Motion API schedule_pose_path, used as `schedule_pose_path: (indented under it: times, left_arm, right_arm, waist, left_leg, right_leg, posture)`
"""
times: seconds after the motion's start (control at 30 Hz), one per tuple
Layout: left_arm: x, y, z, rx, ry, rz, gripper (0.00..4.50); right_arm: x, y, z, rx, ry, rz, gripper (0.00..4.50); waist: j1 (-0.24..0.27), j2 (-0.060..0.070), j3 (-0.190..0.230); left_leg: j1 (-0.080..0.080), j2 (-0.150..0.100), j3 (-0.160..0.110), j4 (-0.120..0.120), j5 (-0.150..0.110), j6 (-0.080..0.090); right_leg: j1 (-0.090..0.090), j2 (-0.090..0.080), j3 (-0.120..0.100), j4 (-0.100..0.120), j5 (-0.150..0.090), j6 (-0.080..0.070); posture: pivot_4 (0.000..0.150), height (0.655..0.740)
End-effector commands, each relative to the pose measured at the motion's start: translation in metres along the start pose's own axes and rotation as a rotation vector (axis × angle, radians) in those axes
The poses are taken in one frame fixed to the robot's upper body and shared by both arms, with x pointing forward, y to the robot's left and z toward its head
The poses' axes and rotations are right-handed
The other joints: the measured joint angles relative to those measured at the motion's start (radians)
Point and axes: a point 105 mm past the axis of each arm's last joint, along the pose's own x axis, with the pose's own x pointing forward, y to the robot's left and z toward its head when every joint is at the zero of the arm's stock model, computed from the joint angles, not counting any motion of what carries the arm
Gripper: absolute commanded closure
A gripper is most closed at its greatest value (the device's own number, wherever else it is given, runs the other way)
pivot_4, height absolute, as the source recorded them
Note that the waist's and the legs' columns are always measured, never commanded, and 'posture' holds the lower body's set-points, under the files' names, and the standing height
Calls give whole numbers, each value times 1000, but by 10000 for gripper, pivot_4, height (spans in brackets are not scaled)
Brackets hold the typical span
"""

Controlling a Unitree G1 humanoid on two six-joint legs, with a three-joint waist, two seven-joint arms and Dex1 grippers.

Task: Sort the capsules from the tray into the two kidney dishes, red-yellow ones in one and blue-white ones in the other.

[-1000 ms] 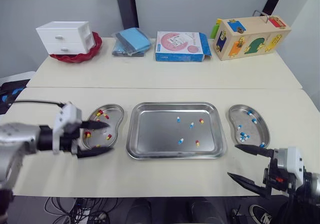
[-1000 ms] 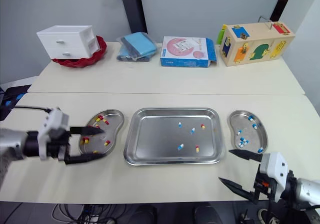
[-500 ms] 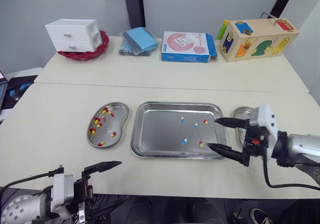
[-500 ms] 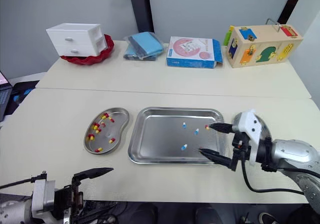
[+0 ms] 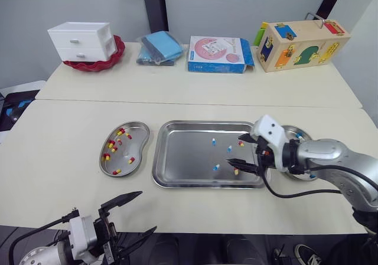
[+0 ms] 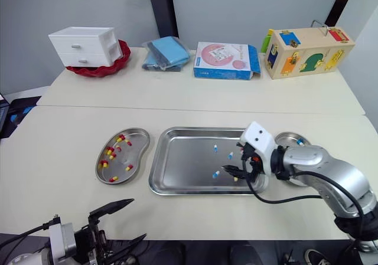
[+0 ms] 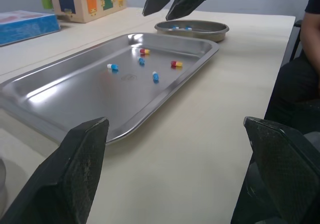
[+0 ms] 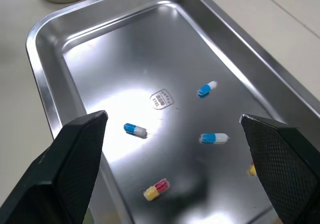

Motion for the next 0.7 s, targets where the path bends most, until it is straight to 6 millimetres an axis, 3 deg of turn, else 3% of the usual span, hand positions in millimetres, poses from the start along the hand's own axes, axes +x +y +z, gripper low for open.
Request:
schedule_pose_path:
  times: [0.03, 0.07, 0.4, 0.7]
  left_arm:
    - [-6, -1, -2, 10, -4, 24, 0]
    - [-7, 0, -3, 8, -3, 29, 0]
    - [-9, 0, -10, 3, -4, 36, 0]
    - [-11, -1, -14, -7, -2, 40, 0]
  right_arm:
    - [10, 6, 0, -33, 34, -8, 8944]
    - [14, 6, -2, -34, 49, -16, 11810]
    - [35, 11, -7, -45, 95, -21, 11810]
    - [46, 16, -15, -158, 111, 55, 11810]
  waist:
    - [1, 0, 0]
    - [0, 0, 0]
    - [-2, 0, 0]
    - [-5, 0, 0]
  left_leg:
    - [0, 0, 0, 0, 0, 0]
    - [0, 0, 0, 0, 0, 0]
    - [-4, 0, 0, 0, 0, 0]
    - [-10, 0, 0, 1, 0, 0]
  right_leg:
    - [0, 0, 0, 0, 0, 0]
    - [-1, 0, 0, 0, 0, 0]
    - [-5, 0, 0, 2, 0, 0]
    - [-13, 0, -1, 5, 0, 0]
  posture:
    - [1500, 7400]
    - [1500, 7400]
    - [1500, 7400]
    - [1500, 7400]
